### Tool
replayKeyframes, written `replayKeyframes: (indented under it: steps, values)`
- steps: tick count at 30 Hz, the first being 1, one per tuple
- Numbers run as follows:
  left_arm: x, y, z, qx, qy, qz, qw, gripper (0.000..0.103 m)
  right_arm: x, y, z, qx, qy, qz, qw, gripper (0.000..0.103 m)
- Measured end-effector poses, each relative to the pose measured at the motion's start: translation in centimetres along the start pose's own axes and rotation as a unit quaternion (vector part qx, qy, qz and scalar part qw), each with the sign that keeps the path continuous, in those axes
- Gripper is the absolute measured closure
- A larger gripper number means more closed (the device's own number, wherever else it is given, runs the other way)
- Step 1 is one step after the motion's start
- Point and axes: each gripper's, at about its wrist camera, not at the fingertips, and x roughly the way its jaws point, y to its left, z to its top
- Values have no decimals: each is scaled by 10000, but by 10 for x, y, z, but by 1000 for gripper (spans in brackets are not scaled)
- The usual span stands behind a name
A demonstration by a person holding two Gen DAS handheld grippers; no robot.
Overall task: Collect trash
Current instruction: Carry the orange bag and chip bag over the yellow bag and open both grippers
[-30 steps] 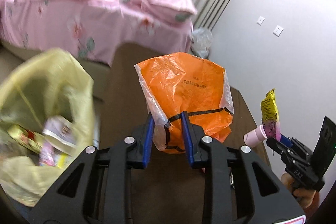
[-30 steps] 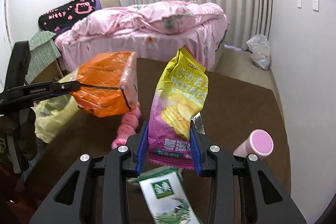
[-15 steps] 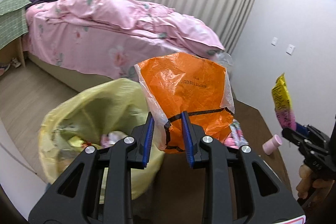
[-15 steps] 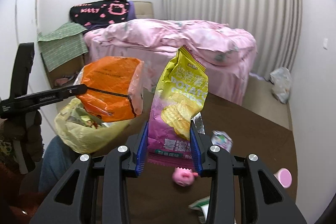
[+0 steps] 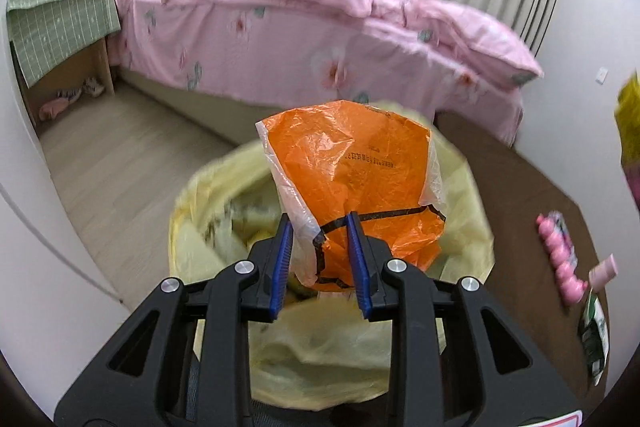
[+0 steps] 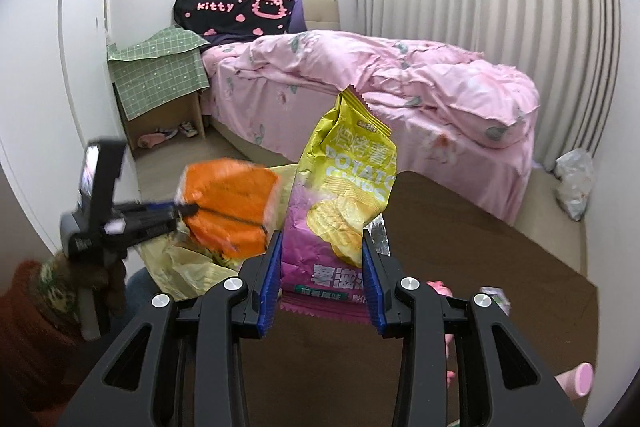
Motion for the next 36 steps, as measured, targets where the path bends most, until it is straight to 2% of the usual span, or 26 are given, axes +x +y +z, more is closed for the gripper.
replayKeyframes:
  steps: [6, 15, 17, 23, 27, 29, 34, 36]
  values:
    - [11, 11, -22, 9, 415, -133, 9990, 77, 42, 5, 4, 292, 291, 525, 9978, 68]
    - [14, 20, -22, -80, 420, 256, 9988, 77, 116, 28, 10, 414, 770, 1411, 9861, 68]
    - [15, 21, -23, -109, 441, 246, 9987, 77, 140, 33, 10, 403, 932, 1553, 9826, 68]
    - [10, 30, -16, -437, 342, -52, 9984, 77, 188, 39, -1, 426, 1374, 1427, 9793, 67]
    - [10, 31, -9, -612, 288, -162, 9976, 75, 191, 41, -8, 335, 1365, 1322, 9812, 66]
    - [11, 31, -3, -740, 289, -291, 9964, 71, 187, 41, -10, 225, 1350, 1215, 9831, 59]
    - [2, 29, 14, -942, 99, -426, 9946, 55, 176, 41, -14, -65, 1263, 1075, 9861, 53]
    - [-5, 25, 19, -914, 5, -493, 9946, 53, 172, 41, -13, -148, 1226, 992, 9874, 53]
